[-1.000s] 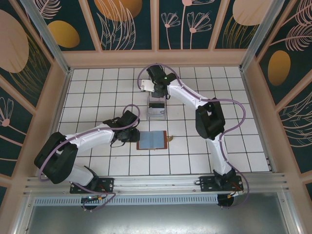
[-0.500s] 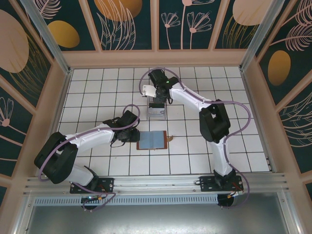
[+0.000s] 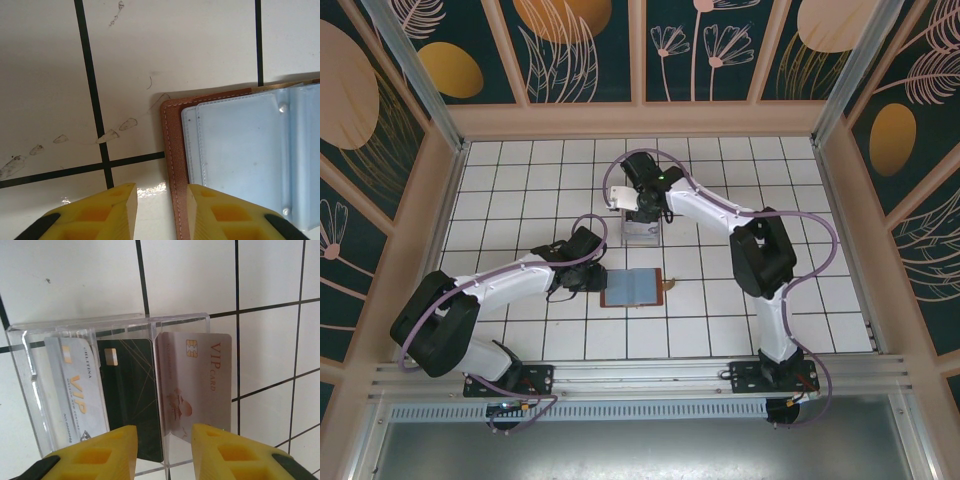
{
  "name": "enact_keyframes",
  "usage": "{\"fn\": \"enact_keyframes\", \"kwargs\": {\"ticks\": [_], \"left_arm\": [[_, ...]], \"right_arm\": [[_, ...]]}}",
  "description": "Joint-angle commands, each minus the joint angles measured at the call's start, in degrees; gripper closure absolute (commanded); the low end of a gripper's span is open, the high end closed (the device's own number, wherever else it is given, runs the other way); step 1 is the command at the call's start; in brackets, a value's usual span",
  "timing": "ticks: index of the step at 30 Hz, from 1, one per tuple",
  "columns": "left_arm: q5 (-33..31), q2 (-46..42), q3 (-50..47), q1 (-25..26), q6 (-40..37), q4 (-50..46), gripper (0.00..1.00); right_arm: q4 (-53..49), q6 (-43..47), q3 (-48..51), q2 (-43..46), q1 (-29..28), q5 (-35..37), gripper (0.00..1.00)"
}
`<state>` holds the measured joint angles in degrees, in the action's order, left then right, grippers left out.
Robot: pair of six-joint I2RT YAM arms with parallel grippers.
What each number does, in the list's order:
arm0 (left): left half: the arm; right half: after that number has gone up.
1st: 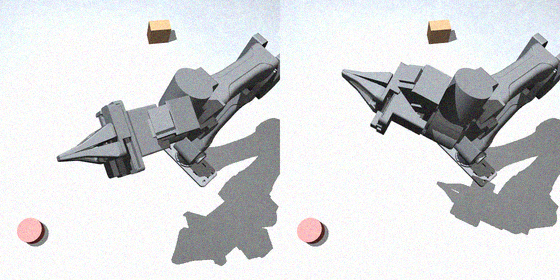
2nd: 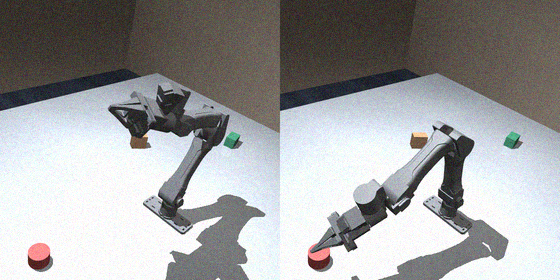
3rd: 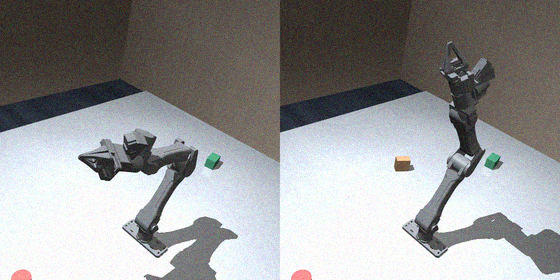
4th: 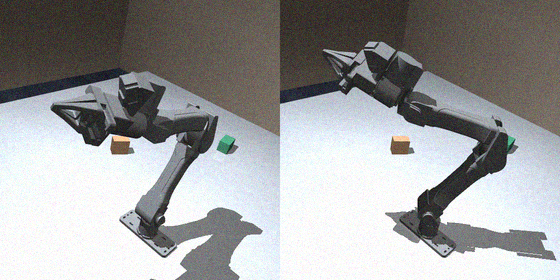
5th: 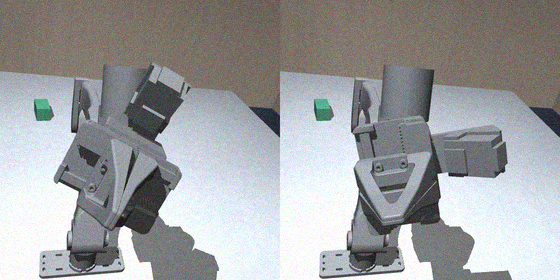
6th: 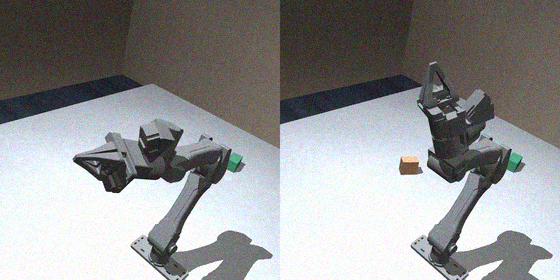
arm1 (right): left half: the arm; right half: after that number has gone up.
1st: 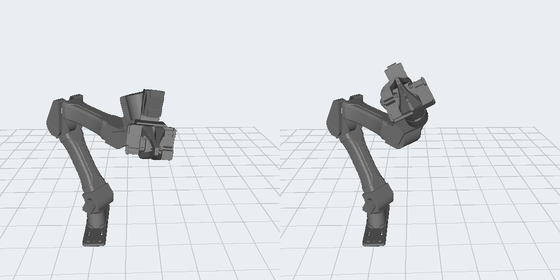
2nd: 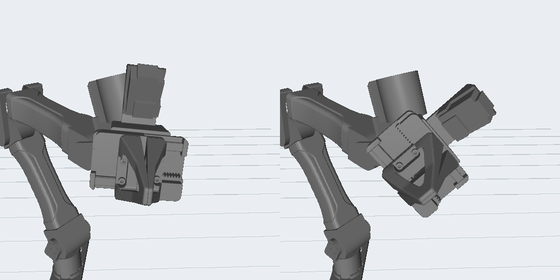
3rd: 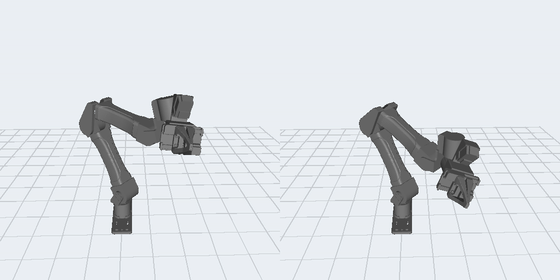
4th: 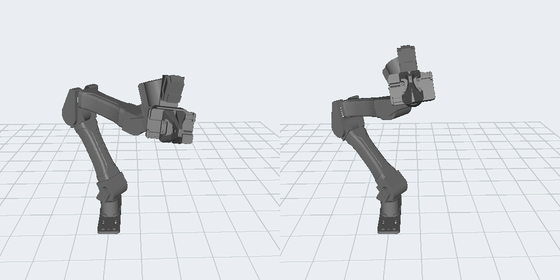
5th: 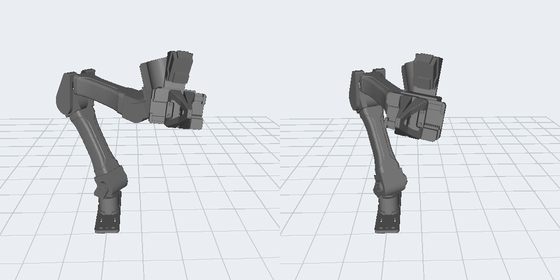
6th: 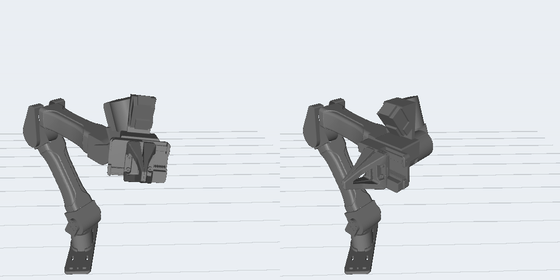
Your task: Take the credit cards out of the card holder
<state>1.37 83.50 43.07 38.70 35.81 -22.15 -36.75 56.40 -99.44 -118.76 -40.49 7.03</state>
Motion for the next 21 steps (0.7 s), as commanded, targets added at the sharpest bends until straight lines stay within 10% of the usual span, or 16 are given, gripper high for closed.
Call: {"fn": "enact_keyframes", "kwargs": {"ticks": [1, 21], "left_arm": [[-0.39, -1.07, 0.35, 0.02, -0.56, -1.21, 0.67], [-0.47, -0.49, -0.07, 0.01, -0.67, -0.71, 0.67]], "right_arm": [[2.20, -1.21, 0.31, -1.93, 0.56, 1.06, 0.65], [12.88, 2.28, -3.66, -3.71, 1.99, 9.23, 0.65]]}}
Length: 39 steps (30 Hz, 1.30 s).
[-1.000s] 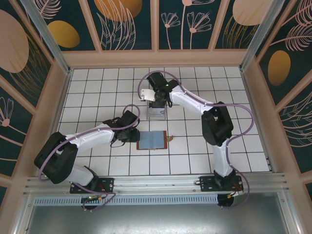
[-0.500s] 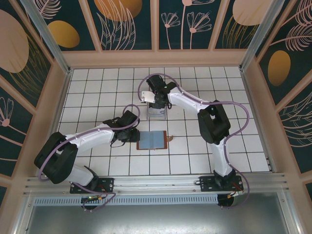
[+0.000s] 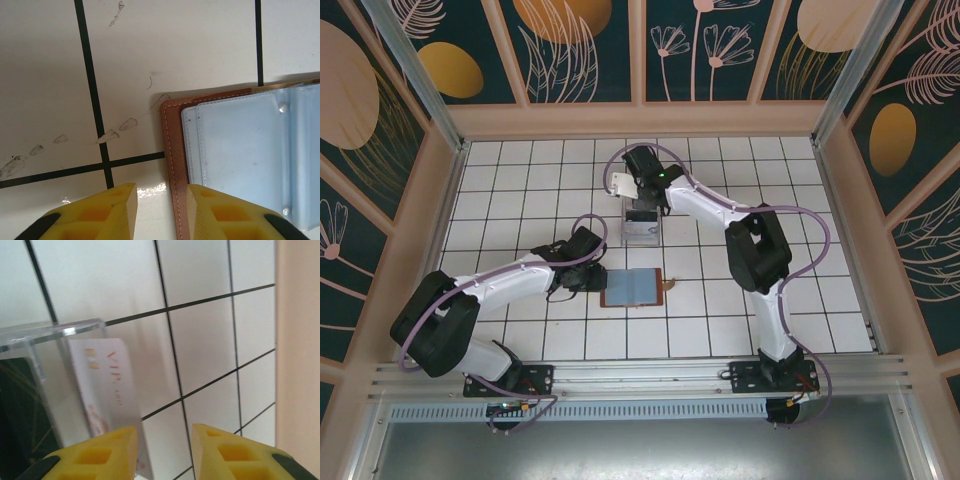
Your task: Take the credit cards out of the card holder
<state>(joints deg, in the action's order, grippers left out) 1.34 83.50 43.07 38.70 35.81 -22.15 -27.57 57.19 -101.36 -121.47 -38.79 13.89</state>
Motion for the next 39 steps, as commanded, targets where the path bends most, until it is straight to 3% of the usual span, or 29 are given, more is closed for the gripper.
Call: {"fn": "enact_keyframes", "kwargs": {"ticks": [1, 14, 34, 37, 39], "left_arm": [[-0.48, -0.53, -0.16, 0.06, -0.66, -0.70, 0.67], [-0.55, -1.06, -0.97, 0.05, -0.48, -0.44, 0.67], [-1.87, -2.82, -0.93, -0.02, -0.12, -1.15, 0.66], [-3.88, -2.73, 0.02, 0.06, 0.24, -1.64, 0.63], [-5.26, -2.86, 0.73, 0.05, 1.25, -1.66, 0.56]], "right_arm": [[3.99, 1.65, -1.80, -1.11, 0.27, 2.45, 0.65], [8.90, 1.52, 1.52, -2.59, 0.90, 3.41, 0.65], [8.37, 0.65, 0.48, -2.61, 1.85, 2.28, 0.65], [8.94, -0.74, 0.81, -0.50, 2.10, 1.56, 0.65], [9.23, -1.71, 1.52, 0.93, 2.35, 1.52, 0.65]]}}
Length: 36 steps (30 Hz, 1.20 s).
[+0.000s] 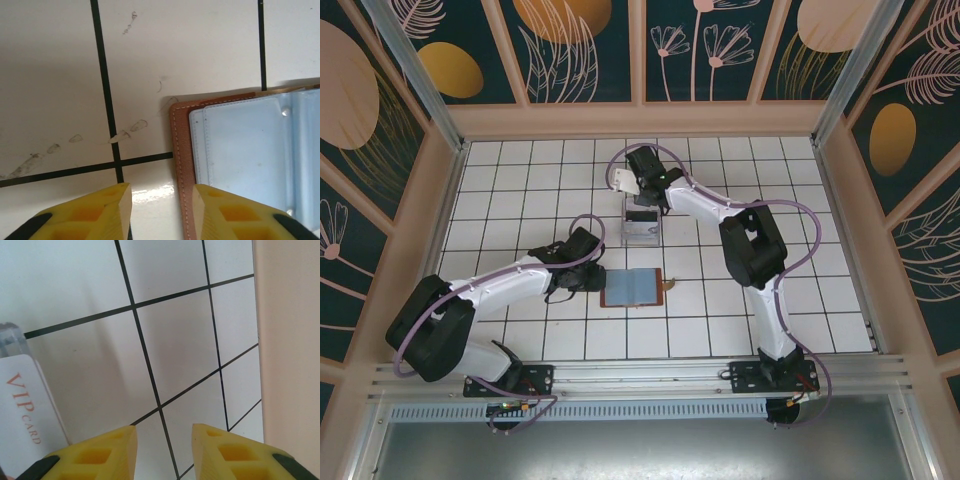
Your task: Take the credit cards out of the card holder
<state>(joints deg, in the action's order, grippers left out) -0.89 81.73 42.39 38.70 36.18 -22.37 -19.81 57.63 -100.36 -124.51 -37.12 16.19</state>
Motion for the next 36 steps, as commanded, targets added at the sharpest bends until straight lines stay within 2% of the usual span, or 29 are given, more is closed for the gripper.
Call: {"fn": "enact_keyframes", "kwargs": {"ticks": [1, 3, 4, 5, 6, 8, 10, 14, 18, 25, 30, 33, 36], "left_arm": [[-3.69, -1.19, 1.75, 0.02, 1.15, -1.24, 0.51], [-5.27, -1.30, 2.49, 0.05, 1.52, -1.10, 0.42], [-6.20, -1.19, 2.97, -0.02, 1.56, -1.16, 0.32], [-7.12, -1.15, 3.41, -0.02, 1.49, -1.29, 0.23], [-8.27, -0.99, 4.12, 0.02, 1.36, -1.65, 0.15], [-10.60, -0.79, 5.19, 0.06, 1.01, -2.11, 0.06], [-12.84, -0.71, 6.17, -0.07, 0.61, -2.12, 0.01], [-15.45, 0.07, 7.63, -1.18, -0.99, -1.38, 0.02], [-17.73, 0.63, 8.44, -3.45, -4.06, 0.33, 0.02], [-21.91, -0.62, 5.22, -10.84, -11.41, 10.46, 0.02], [-32.36, 0.11, 3.19, -15.89, -15.01, 16.62, 0.01], [-34.08, -1.21, -0.47, -19.17, -18.62, 24.43, 0.02], [-32.96, -2.43, -3.50, -23.77, -19.26, 30.94, 0.02]], "right_arm": [[1.75, -2.62, 1.29, 4.75, 0.86, -0.58, 0.65], [2.52, -3.47, 3.33, 6.55, 1.24, 0.04, 0.64], [3.06, -4.02, 4.62, 7.46, 1.55, 0.53, 0.63], [3.66, -4.41, 5.85, 8.43, 1.71, 0.89, 0.56], [4.25, -4.84, 7.39, 9.61, 2.01, 1.20, 0.40], [5.05, -5.73, 10.22, 11.93, 2.51, 1.16, 0.02], [6.22, -6.72, 13.48, 14.51, 3.00, 1.06, 0.01], [8.43, -9.05, 20.33, 19.59, 4.21, 0.28, 0.01], [12.82, -15.09, 28.32, 25.48, 5.48, -1.75, 0.01], [25.76, -31.15, 45.35, 36.51, 13.50, -2.81, 0.01], [36.37, -43.49, 57.49, 41.99, 22.50, -3.73, 0.01], [45.03, -46.59, 64.91, 43.72, 26.99, -5.24, 0.01], [53.36, -47.86, 70.35, 43.83, 29.69, -7.01, 0.01]]}}
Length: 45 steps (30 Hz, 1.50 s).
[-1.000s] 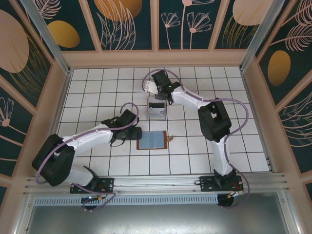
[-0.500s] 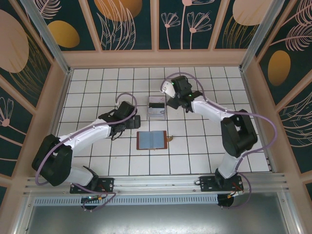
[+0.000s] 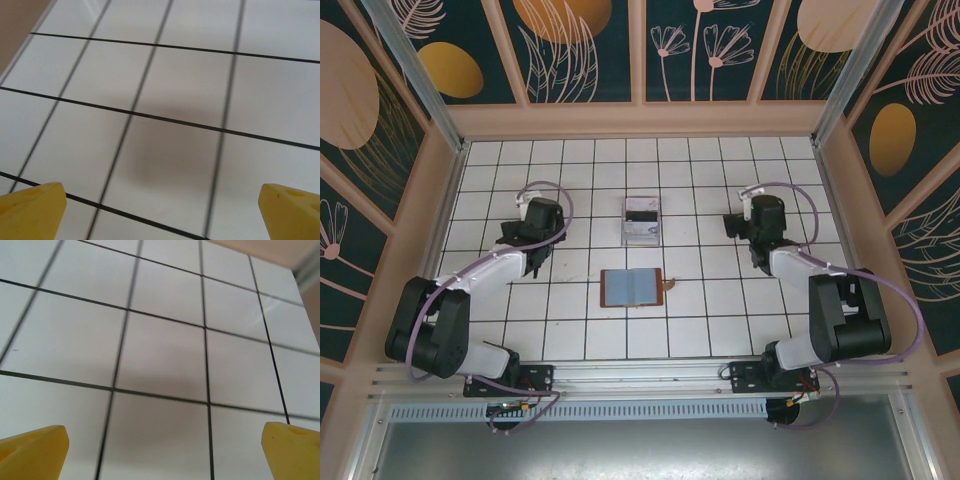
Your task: Take the credit cards out of the card holder
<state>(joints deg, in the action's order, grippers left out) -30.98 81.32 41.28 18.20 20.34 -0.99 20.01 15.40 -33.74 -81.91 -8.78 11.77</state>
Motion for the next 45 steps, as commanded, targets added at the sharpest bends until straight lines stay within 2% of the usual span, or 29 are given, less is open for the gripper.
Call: {"fn": "enact_keyframes", "kwargs": {"ticks": [1, 6, 10, 16, 18, 21, 24, 26, 45], "left_arm": [[-2.04, -2.15, -3.48, -4.48, -4.06, 12.07, 0.02], [0.01, -0.51, -9.22, -7.21, -11.93, 28.87, 0.02], [5.15, 1.39, -15.51, -10.62, -13.01, 43.64, 0.01], [12.80, 1.69, -22.61, -15.29, -14.85, 61.76, 0.01], [15.95, 3.79, -22.93, -17.65, -13.13, 64.18, 0.01], [19.68, 3.60, -23.82, -17.77, -14.32, 64.90, 0.01], [22.35, 6.22, -28.10, -17.84, -15.38, 75.45, 0.01], [22.93, 5.59, -27.56, -17.84, -15.67, 73.02, 0.02], [22.81, 5.61, -27.82, -17.76, -15.93, 73.77, 0.01]], "right_arm": [[16.29, -5.89, 5.25, 1.02, 1.91, -2.94, 0.01], [30.05, -9.91, 11.22, -2.05, 5.46, -5.79, 0.01], [35.10, -11.42, 12.27, -3.97, 6.58, -10.61, 0.01], [44.88, -15.85, 17.62, -4.42, 10.34, -12.24, 0.01], [50.27, -16.22, 19.67, -6.06, 10.88, -13.29, 0.01], [50.98, -16.02, 20.20, -6.24, 10.78, -13.26, 0.01], [50.97, -16.05, 20.16, -6.21, 10.76, -13.24, 0.01], [51.00, -16.01, 20.19, -6.19, 10.63, -13.14, 0.01], [50.74, -16.01, 19.98, -6.32, 10.83, -13.53, 0.01]]}}
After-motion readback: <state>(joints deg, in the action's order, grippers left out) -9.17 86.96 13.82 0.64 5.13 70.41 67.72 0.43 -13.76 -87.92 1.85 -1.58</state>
